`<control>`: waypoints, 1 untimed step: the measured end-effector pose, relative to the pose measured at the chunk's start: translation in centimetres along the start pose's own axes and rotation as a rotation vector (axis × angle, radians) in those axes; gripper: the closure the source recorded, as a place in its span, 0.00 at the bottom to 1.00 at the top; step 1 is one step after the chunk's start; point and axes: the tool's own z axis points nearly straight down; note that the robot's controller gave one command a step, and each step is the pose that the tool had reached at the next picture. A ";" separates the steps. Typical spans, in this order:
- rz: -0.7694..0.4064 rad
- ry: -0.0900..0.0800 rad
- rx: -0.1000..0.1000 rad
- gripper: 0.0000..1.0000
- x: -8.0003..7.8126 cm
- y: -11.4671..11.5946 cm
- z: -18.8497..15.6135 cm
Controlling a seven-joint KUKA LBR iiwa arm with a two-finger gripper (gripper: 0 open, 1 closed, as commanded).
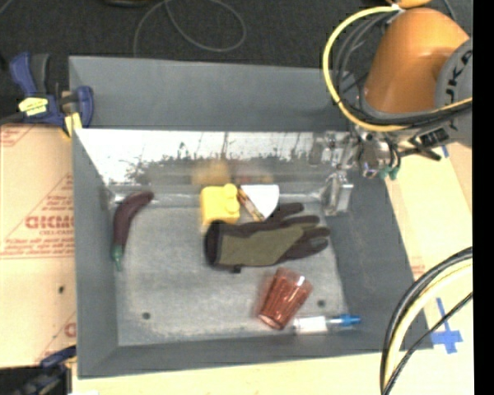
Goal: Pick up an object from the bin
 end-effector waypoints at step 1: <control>-0.001 -0.008 0.001 0.00 -0.1 0.0 -0.6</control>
Offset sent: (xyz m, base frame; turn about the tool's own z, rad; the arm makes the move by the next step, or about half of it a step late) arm -0.0446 -0.0093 -0.1404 -0.1882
